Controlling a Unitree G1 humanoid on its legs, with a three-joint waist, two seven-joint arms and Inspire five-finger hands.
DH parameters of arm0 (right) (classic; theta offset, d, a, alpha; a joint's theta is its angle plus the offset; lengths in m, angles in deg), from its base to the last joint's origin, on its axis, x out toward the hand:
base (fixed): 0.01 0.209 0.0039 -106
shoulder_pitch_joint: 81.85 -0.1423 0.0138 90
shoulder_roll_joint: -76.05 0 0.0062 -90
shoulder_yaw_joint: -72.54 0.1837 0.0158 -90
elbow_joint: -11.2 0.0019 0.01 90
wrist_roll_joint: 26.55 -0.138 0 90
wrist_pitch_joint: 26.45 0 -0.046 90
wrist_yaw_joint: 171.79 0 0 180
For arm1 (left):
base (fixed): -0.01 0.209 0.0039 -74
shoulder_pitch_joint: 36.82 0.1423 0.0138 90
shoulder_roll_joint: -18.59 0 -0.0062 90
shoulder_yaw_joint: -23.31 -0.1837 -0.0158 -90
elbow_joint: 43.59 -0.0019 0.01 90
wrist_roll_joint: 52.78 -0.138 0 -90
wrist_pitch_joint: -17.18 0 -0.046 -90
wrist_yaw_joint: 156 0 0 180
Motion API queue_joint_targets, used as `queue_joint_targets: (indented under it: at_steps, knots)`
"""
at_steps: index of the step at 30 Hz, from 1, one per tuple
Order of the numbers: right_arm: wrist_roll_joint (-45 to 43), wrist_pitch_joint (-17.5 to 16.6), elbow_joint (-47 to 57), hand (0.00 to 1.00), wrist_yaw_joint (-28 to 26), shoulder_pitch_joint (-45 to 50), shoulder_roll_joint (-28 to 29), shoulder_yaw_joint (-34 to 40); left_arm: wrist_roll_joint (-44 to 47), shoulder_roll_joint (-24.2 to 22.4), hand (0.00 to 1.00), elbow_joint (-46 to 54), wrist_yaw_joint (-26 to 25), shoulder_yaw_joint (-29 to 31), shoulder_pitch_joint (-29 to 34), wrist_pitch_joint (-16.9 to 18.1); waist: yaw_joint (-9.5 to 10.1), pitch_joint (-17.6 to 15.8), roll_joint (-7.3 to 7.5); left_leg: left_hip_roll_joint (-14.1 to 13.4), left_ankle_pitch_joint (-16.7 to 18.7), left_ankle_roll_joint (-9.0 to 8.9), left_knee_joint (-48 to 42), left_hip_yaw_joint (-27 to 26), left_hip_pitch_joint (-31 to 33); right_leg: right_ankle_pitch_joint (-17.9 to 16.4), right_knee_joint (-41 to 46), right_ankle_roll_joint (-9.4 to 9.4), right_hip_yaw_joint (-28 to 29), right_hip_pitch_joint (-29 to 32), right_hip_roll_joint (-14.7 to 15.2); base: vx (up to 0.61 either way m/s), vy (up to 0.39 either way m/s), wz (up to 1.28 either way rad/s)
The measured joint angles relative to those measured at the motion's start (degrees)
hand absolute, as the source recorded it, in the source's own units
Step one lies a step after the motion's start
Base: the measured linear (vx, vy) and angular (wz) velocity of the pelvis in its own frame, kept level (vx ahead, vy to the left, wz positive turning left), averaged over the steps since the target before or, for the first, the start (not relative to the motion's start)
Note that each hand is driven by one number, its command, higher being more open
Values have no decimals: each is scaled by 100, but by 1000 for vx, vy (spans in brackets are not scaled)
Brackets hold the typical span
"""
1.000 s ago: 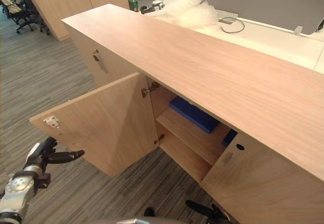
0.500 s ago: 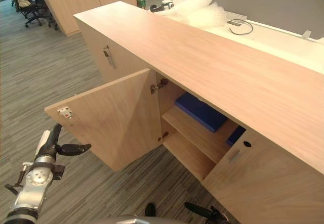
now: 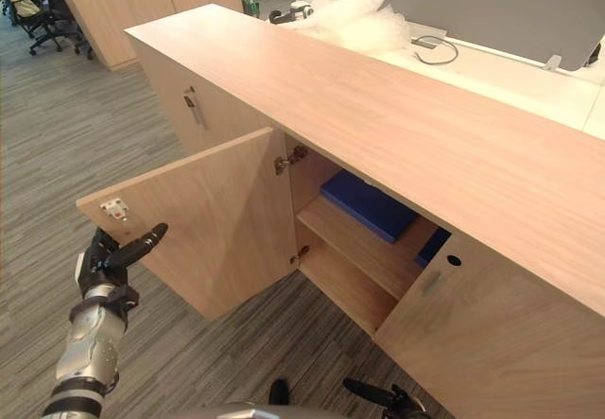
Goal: Walk over to the cabinet, pick up the folder, carry it to the office cabinet, place the folder inside the office cabinet, then close the office cabinet door
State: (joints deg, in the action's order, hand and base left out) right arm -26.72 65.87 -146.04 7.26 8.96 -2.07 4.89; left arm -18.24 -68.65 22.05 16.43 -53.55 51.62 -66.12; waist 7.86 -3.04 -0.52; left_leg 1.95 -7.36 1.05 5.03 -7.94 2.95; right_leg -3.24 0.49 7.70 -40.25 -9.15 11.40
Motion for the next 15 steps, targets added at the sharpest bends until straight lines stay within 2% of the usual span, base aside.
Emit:
queue_joint_targets:
  at_steps: [5, 10, 13, 14, 15]
  knots:
    - [1, -16, -106, 100, 3, 14, -15, -307, -136, -29, 100, 390, -228, -467, 207, 40, 15, 0, 2, 12, -50, 17, -1, 74, 30, -2, 71, 2, -54, 11, 20, -29, 4, 9]
    - [3, -43, -155, 100, 2, 159, -29, -423, -165, -77, 100, 1708, -376, -1231, 1188, 39, 149, 2, -1, 121, -26, 11, -10, 122, 138, -45, 375, 70, -46, 177, 208, -47, 52, 12]
    - [8, -114, -231, 100, -8, 222, -115, -611, -111, -27, 100, 2359, -371, -1790, 1784, 83, 179, 22, -37, 257, 0, 42, -22, 130, 167, -99, 707, 160, -44, 273, 444, -89, 99, 19]
    - [8, -139, -247, 100, -7, 224, -122, -614, -35, 8, 100, 2571, -338, -2004, 1943, 87, 164, 26, 9, 327, 115, -123, -20, 108, 226, -113, 730, 168, -15, 351, 553, -92, 83, 28]
    - [8, -155, -295, 100, -7, 223, -90, -618, 7, 42, 100, 2624, -273, -2087, 1996, 89, 142, 70, 136, 387, 317, -401, -111, 16, 333, -106, 699, 177, 13, 431, 667, -94, 97, 39]
